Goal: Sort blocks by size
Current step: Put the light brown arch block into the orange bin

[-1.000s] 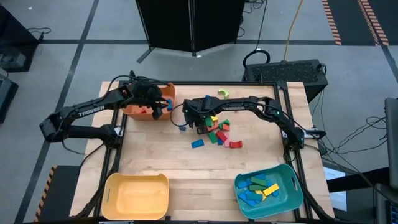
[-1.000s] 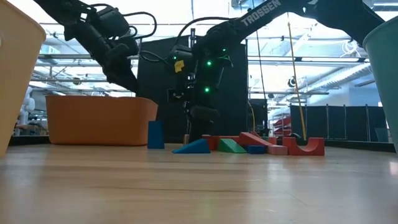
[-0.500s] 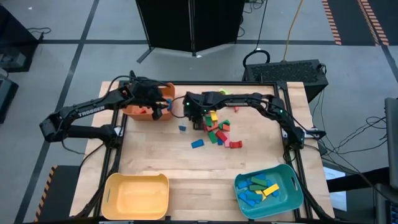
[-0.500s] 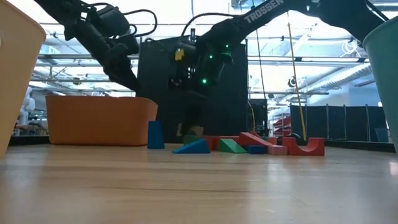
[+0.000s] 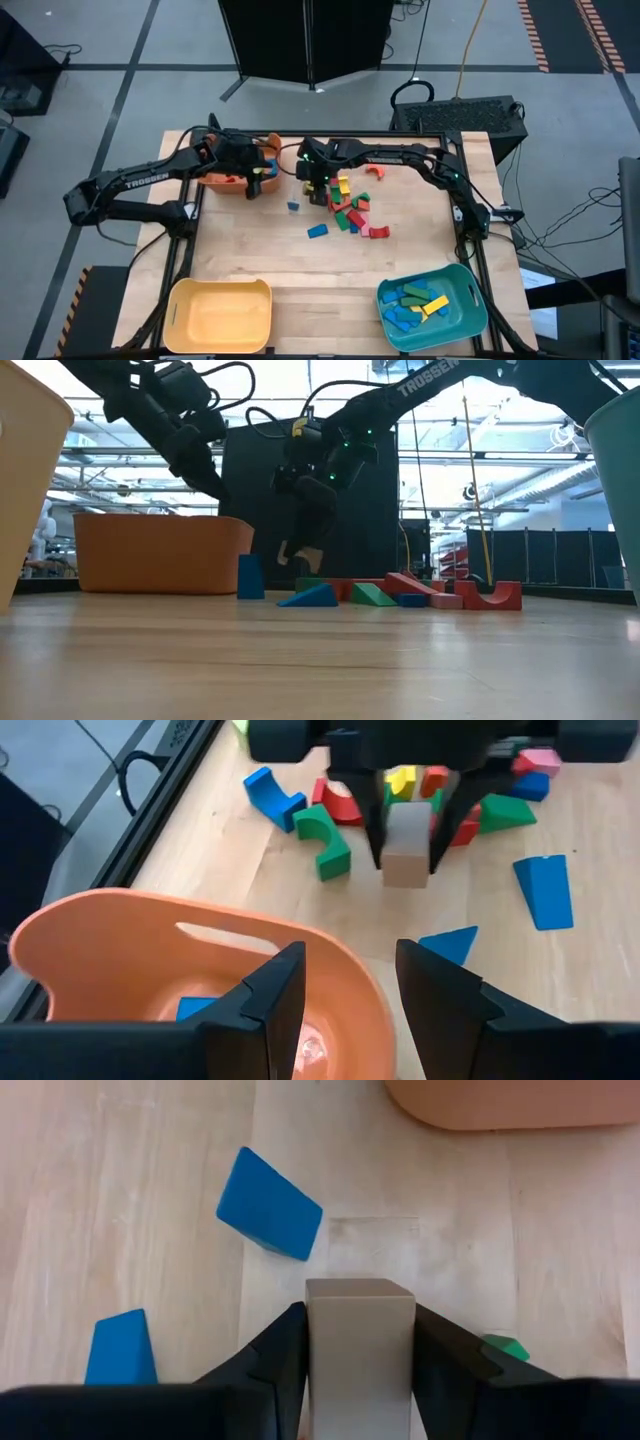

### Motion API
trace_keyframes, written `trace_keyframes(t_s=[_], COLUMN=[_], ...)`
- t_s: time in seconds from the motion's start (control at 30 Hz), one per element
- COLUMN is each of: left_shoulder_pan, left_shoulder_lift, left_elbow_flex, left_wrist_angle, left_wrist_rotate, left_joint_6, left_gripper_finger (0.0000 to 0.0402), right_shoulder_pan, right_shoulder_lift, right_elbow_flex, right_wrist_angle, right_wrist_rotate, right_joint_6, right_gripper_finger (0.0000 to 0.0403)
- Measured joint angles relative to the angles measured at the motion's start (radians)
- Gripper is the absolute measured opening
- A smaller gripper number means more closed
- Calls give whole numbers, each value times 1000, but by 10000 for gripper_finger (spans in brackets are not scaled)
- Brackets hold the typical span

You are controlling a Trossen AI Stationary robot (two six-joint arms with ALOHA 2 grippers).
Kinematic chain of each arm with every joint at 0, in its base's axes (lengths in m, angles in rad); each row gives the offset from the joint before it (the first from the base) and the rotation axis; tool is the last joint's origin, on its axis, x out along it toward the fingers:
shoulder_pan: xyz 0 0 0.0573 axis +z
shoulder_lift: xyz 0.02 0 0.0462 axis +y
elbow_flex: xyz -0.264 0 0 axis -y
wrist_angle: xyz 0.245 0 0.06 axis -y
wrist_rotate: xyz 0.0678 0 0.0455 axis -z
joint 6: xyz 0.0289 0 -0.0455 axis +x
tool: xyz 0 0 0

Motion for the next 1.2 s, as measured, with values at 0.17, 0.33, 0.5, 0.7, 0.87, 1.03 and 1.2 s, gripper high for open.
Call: trace_keyframes(t_s=[0.17, 0.33, 0.5, 0.7, 0.87, 1.03, 1.2], left_shoulder_pan=[-22, -43, -73, -110, -144, -194, -249], left_shoulder_lift=[0, 0, 0, 0, 0, 0, 0], left_elbow_flex=[0, 0, 0, 0, 0, 0, 1], left_wrist_angle=[0, 1, 11, 27, 54, 133, 193], left_wrist_rotate=[0, -5, -157, -180, -179, -176, -175], left_joint_6=[-2, -9, -36, -34, -11, 55, 180], left_gripper_finger=[157, 157, 157, 157, 157, 157, 157], right_shoulder_pan=[-15, -19, -19, -28, -52, -58, -51], right_shoulder_lift=[-10, -49, -108, -159, -246, -335, -338], right_elbow_flex=[0, 0, 0, -33, -210, -385, -415], right_wrist_angle=[6, 22, 42, 50, 215, 443, 495], right_wrist_rotate=[-19, -19, 5, 5, -101, -233, -289], right_joint_6=[-1, -11, -5, -4, 37, 80, 82], right_gripper_finger=[134, 134, 134, 134, 134, 134, 134])
